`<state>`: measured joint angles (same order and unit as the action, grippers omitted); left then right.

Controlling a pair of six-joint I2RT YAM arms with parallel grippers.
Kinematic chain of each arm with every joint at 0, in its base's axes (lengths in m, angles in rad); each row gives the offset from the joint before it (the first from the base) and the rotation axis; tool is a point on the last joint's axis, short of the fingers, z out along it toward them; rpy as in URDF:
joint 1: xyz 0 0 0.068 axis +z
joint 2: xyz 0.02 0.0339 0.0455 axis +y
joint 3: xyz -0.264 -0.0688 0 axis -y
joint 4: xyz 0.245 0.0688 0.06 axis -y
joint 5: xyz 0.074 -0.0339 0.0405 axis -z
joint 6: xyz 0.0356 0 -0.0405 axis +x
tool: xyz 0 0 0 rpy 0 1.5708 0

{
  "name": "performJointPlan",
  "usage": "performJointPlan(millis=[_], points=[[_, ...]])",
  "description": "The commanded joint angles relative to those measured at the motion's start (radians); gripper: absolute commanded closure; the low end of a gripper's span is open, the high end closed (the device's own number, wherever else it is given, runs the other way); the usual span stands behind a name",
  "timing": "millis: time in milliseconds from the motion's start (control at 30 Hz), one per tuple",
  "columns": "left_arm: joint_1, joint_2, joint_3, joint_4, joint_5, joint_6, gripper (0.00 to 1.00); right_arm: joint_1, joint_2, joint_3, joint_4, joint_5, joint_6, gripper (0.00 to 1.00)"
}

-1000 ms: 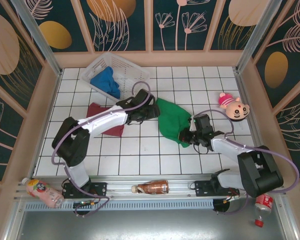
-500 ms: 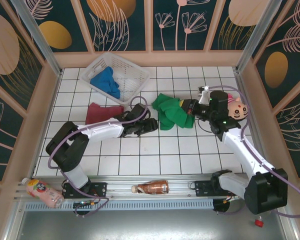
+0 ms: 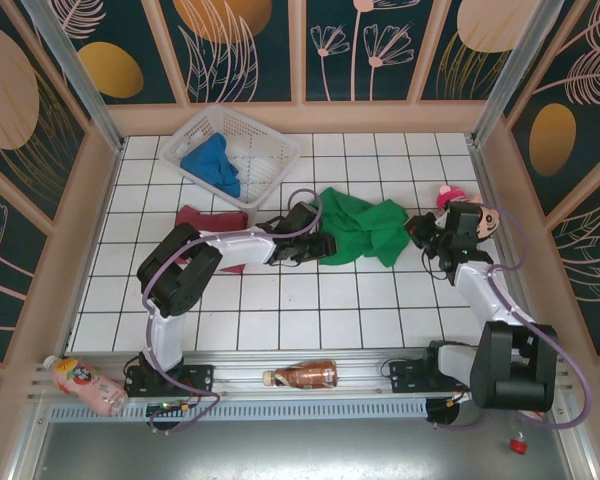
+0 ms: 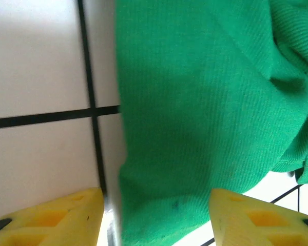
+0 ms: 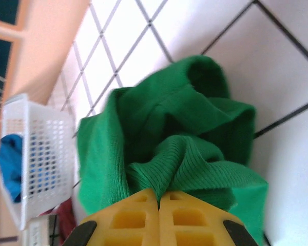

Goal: Fold and stack the tank tops

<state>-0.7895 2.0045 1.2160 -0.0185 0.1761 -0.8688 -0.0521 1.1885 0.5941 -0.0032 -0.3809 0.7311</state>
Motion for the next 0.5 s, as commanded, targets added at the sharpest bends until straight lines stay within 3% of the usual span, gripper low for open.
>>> performJointPlan(millis=[0, 167, 367, 467], points=[[-0.012, 0.028, 0.052, 0.009, 0.041, 0.040, 0.44, -0.002, 0.042, -0.029, 0.027, 0.069, -0.040, 1.00], [-0.023, 0.065, 0.066, -0.011, 0.060, 0.047, 0.60, 0.000, 0.066, -0.027, 0.014, 0.098, -0.089, 0.95], [-0.022, 0.048, 0.135, -0.111, 0.007, 0.090, 0.99, 0.027, 0.039, 0.010, -0.087, 0.139, -0.205, 0.92], [-0.020, -0.008, 0.214, -0.226, -0.044, 0.115, 1.00, 0.032, 0.014, 0.040, -0.154, 0.134, -0.254, 0.97]])
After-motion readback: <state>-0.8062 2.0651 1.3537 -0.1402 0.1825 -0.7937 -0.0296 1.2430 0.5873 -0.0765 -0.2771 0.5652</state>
